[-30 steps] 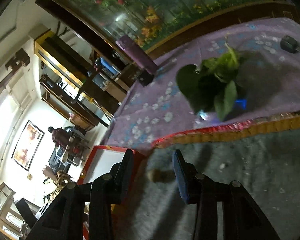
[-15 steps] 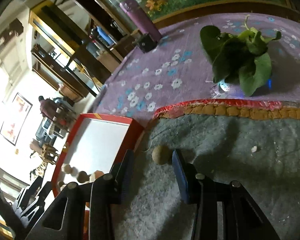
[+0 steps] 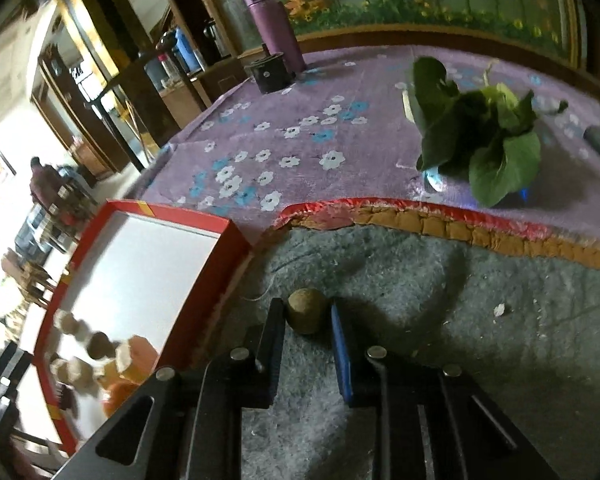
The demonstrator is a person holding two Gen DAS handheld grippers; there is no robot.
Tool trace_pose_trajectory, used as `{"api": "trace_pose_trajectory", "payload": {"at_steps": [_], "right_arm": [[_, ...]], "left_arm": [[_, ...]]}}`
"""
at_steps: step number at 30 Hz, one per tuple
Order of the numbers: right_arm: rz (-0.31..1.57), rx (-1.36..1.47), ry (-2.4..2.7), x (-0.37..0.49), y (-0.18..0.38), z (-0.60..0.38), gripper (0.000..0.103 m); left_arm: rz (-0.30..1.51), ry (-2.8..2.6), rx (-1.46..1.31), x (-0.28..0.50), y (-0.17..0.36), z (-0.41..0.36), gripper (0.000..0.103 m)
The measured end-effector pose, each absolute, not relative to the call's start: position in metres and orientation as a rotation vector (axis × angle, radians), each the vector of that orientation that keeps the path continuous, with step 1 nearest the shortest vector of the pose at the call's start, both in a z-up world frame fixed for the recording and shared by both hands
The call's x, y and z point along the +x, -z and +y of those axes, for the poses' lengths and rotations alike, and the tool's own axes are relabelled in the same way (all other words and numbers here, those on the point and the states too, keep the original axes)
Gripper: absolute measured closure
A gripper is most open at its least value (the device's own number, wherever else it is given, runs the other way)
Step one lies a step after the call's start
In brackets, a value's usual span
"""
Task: Organize fruits
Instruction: 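Move the right gripper to the last brown fruit on the mat and grasp it, then carry the held brown fruit over the white tray with the right gripper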
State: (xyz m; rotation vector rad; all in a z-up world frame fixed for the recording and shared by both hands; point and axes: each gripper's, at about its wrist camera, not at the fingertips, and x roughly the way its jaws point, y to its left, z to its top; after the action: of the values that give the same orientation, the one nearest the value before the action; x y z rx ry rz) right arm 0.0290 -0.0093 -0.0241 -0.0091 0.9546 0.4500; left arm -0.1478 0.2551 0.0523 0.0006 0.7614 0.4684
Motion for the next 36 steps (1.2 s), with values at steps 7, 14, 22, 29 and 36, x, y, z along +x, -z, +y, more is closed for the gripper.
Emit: {"api": "trace_pose_trajectory", "payload": {"at_steps": [7,14,22,29,36], "right_arm": [[0.938,0.049,-0.510,0.018,0.009,-0.003,0.082],[0.890,0.077,-0.683,-0.012,-0.013,0.035,0.082],[0.928,0.027,-0.742,-0.034,0.009,0.084,0.082],[0.942,0.014,-0.745,-0.036,0.015,0.091,0.082],[0.928,0.021,-0.755,-0.035,0.008,0.086,0.078]], "left_arm": [[0.749,-0.511,-0.024,-0.163,-0.052,0.280,0.048],[0.750,-0.536,-0.056,-0.175,-0.047,0.300,0.048],[0.758,-0.539,-0.068,-0.184,-0.042,0.309,0.048],[0.762,-0.522,-0.058,-0.184,-0.041,0.305,0.048],[0.758,-0.501,-0.035,-0.182,-0.046,0.292,0.048]]}}
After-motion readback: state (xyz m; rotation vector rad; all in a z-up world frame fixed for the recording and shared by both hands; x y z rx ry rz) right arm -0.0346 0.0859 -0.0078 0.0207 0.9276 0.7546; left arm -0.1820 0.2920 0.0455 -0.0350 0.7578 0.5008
